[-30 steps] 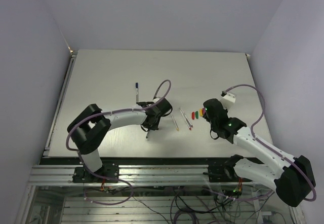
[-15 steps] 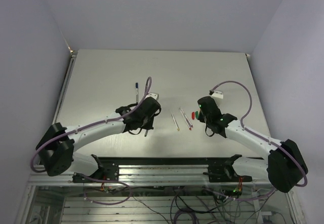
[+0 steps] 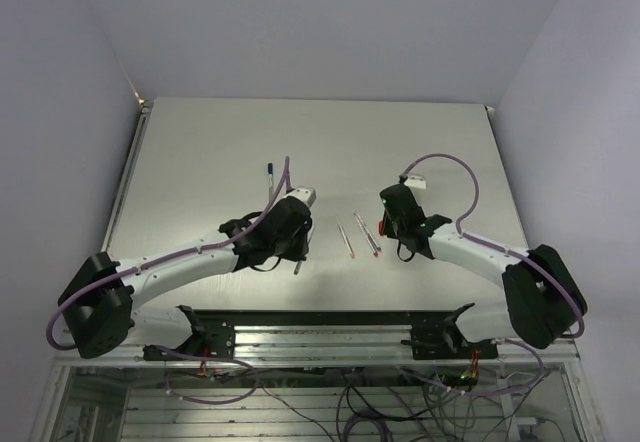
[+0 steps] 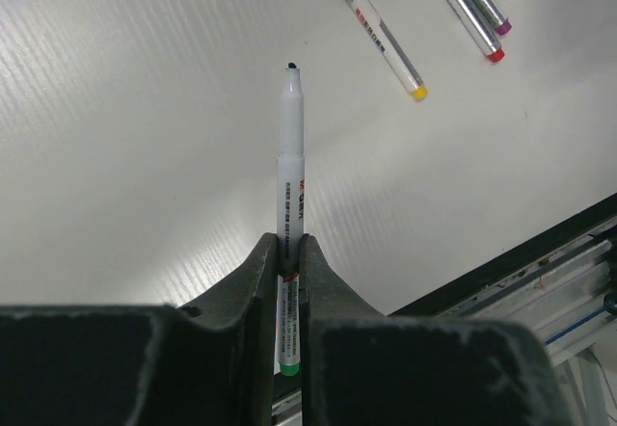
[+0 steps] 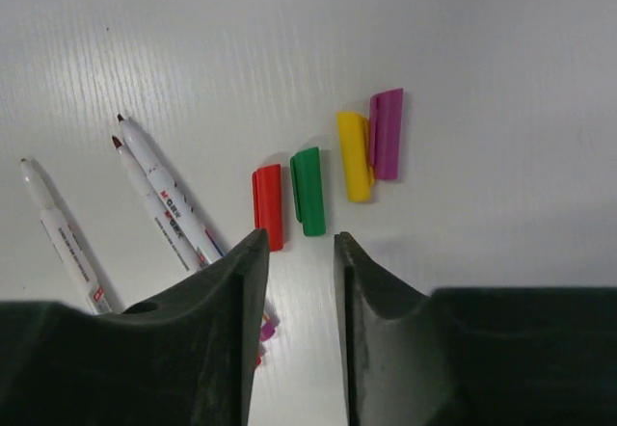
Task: Insert the pens into the pen caps
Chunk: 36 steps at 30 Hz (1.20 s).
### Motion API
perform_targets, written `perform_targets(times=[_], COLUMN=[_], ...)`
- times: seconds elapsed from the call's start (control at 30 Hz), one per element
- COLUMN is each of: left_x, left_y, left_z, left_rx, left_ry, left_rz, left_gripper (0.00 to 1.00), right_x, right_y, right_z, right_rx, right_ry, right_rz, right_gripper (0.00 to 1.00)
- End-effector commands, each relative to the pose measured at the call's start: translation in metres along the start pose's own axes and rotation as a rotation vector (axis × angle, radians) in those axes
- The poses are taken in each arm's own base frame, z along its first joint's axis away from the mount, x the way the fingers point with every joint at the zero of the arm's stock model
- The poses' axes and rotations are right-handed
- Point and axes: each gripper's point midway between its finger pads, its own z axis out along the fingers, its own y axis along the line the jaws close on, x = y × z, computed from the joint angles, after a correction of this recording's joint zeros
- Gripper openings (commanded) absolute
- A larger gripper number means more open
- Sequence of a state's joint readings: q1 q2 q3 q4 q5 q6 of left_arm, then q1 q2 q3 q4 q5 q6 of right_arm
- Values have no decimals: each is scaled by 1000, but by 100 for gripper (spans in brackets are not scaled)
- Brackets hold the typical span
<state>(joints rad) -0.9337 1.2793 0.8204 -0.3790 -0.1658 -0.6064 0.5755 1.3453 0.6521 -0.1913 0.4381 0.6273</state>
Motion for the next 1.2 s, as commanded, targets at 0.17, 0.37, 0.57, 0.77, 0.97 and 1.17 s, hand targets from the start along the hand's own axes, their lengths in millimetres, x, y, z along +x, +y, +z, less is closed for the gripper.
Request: perform_targets(times=[0.17,0.37,0.57,0.77,0.97,1.17], left_x=[-5,-2,-3,-2,0,2], left_y=[-16,-15,-17,-18,-17,-13], left_z=[4,9,11,12,12,12], left_rx=[60,50,54,52,49,34], left_ry=[-21,-3,-3,4,10,14], left_rz=[-5,9,9,11,11,12], left_gripper=[7,7,7,7,7,7], right_x=[-13,-15,-15,-18,-19,-19], right_y=[8,4,9,1,-1,1], right_z=[21,28,30,38,41,42], right_rx=[-25,-21,-37,-15,-15,-28], right_ry=[7,14,19,27,34,37], right_rz=[-12,-3,-17,-5,6,5], right_gripper=[40,33,32,32,31,30])
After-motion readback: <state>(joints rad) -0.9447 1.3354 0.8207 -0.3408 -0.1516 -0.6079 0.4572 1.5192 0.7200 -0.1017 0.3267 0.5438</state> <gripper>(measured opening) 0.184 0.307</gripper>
